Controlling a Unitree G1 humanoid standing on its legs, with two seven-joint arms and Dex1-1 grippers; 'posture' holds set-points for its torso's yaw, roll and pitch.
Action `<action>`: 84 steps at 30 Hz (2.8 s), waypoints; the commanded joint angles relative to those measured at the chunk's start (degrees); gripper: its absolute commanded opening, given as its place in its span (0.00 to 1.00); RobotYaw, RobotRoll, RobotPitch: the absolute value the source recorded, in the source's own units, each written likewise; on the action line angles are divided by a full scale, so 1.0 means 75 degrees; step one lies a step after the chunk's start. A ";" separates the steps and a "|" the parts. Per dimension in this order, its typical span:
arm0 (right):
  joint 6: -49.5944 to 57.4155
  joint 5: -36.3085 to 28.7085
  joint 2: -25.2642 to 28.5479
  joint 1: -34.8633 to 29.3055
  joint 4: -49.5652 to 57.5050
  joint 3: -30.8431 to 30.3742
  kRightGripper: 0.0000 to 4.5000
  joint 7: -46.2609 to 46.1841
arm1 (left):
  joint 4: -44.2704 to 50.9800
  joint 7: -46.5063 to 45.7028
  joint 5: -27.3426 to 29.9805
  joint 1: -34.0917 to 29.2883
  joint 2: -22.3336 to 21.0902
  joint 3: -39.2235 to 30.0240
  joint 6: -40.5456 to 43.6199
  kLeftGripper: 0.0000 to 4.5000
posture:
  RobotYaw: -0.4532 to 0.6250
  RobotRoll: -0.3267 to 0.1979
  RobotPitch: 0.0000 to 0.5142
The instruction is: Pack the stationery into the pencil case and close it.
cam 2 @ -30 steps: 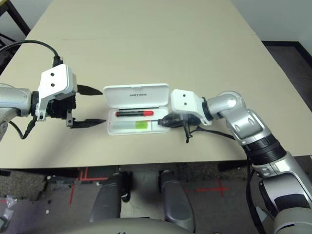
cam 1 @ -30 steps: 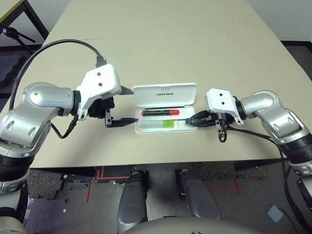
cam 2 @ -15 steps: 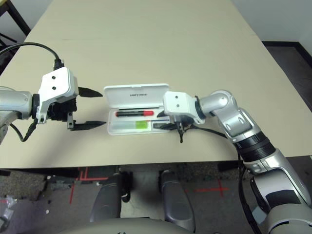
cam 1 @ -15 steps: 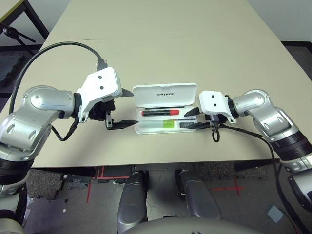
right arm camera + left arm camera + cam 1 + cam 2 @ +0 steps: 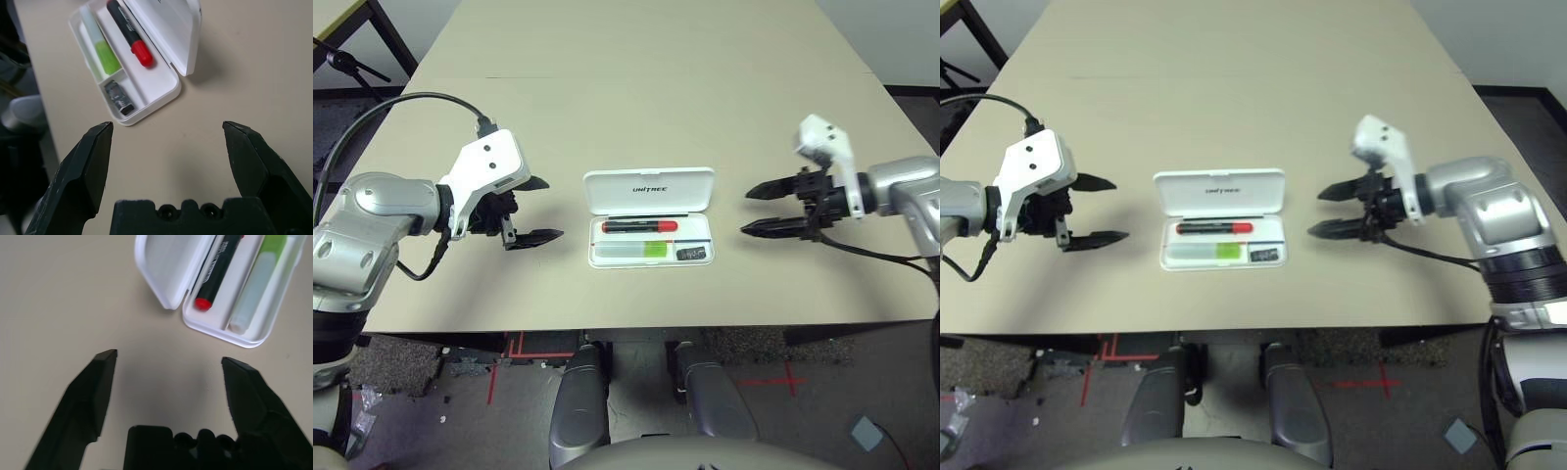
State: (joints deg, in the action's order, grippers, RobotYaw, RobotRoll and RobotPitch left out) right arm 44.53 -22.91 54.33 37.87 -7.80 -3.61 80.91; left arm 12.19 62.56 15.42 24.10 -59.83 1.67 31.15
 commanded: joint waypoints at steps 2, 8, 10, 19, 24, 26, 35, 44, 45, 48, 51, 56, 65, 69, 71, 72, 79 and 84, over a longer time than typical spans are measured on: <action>0.0362 -0.0376 0.0422 -0.0325 0.0244 0.0255 1.00 0.0198 | -0.0217 0.0032 -0.0215 -0.0119 -0.0104 0.0023 -0.0145 0.61 | 0.41 0.62 0.33; 0.0510 -0.0565 0.0473 -0.0489 0.0464 0.0328 1.00 -0.0008 | -0.1018 -0.0438 -0.1176 0.0285 0.0110 0.0361 -0.1197 0.09 | 0.41 0.62 0.32; 0.0585 -0.0653 0.0414 -0.0501 0.0547 0.0366 1.00 -0.0097 | -0.1572 -0.0962 -0.1696 0.0676 0.0400 0.0502 -0.1800 0.01 | 0.40 0.62 0.31; 0.0732 -0.0898 0.0348 -0.0466 0.0720 0.0309 1.00 -0.0272 | -0.2383 -0.1525 -0.1969 0.1250 0.1761 0.0662 -0.2324 0.01 | 0.40 0.62 0.31; 0.0715 -0.0925 0.0318 -0.0508 0.0787 0.0261 1.00 -0.0339 | -0.2457 -0.1453 -0.1770 0.1322 0.2501 0.0688 -0.2315 0.01 | 0.40 0.62 0.31; 0.0750 -0.0968 0.0303 -0.0517 0.0830 0.0278 1.00 -0.0358 | -0.2438 -0.1428 -0.1664 0.1353 0.2752 0.0689 -0.2259 0.01 | 0.40 0.62 0.31; 0.0742 -0.0995 0.0343 -0.0669 0.0898 0.0312 1.00 -0.0426 | -0.2178 -0.0844 -0.1132 0.1420 0.3033 0.0625 -0.2325 0.01 | 0.39 0.62 0.31; 0.0592 -0.0870 0.0358 -0.0775 0.0857 0.0267 1.00 -0.0522 | -0.0725 0.0029 -0.0803 0.0992 0.2880 0.1288 -0.1471 0.01 | 0.38 0.62 0.31; 0.0570 -0.0853 0.0352 -0.0771 0.0844 0.0249 1.00 -0.0533 | -0.0663 0.0059 -0.0857 0.0935 0.2883 0.1397 -0.1453 0.01 | 0.38 0.62 0.31; 0.0505 -0.0800 0.0325 -0.0769 0.0811 0.0200 1.00 -0.0562 | -0.0691 0.0061 -0.1175 0.0826 0.2879 0.1780 -0.1624 0.01 | 0.38 0.62 0.31; 0.0453 -0.0759 0.0309 -0.0793 0.0802 0.0169 1.00 -0.0578 | -0.0867 -0.0045 -0.1492 0.0849 0.3016 0.2105 -0.1818 0.01 | 0.38 0.62 0.31; 0.0381 -0.0713 0.0306 -0.0843 0.0805 0.0143 1.00 -0.0608 | -0.1145 -0.0242 -0.1817 0.0957 0.3319 0.2405 -0.1978 0.01 | 0.38 0.62 0.32; 0.0341 -0.0716 0.0298 -0.0992 0.0868 0.0161 1.00 -0.0731 | -0.1148 0.0690 -0.2142 0.0735 0.2822 0.3337 -0.1175 0.01 | 0.37 0.62 0.33; 0.0317 -0.0706 0.0235 -0.1005 0.0869 0.0143 1.00 -0.0809 | -0.1374 0.0693 -0.2395 0.0673 0.2807 0.3660 -0.1145 0.01 | 0.37 0.62 0.33; 0.0283 -0.0713 0.0152 -0.1013 0.0862 0.0185 1.00 -0.0916 | -0.1574 0.0302 -0.2343 0.0745 0.3090 0.3399 -0.1347 0.01 | 0.37 0.62 0.33; 0.0280 -0.0717 0.0107 -0.1009 0.0847 0.0216 1.00 -0.0980 | -0.1614 0.0131 -0.2210 0.0771 0.3252 0.3184 -0.1400 0.01 | 0.37 0.62 0.33; -0.0148 -0.0675 -0.0897 -0.0791 0.0263 0.0760 1.00 -0.2290 | -0.1514 -0.0689 -0.1112 0.0784 0.3838 0.1367 -0.1771 0.46 | 0.37 0.62 0.33; -0.1030 -0.0455 -0.2002 -0.0578 -0.0440 0.1396 1.00 -0.3725 | -0.1524 -0.1748 -0.0592 0.0771 0.4178 0.0023 -0.1860 0.90 | 0.39 0.62 0.33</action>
State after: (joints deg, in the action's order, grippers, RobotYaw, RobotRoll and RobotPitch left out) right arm 39.35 -27.18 40.19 33.18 -9.41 4.68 56.25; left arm 0.96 52.12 9.57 30.46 -28.99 4.49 17.63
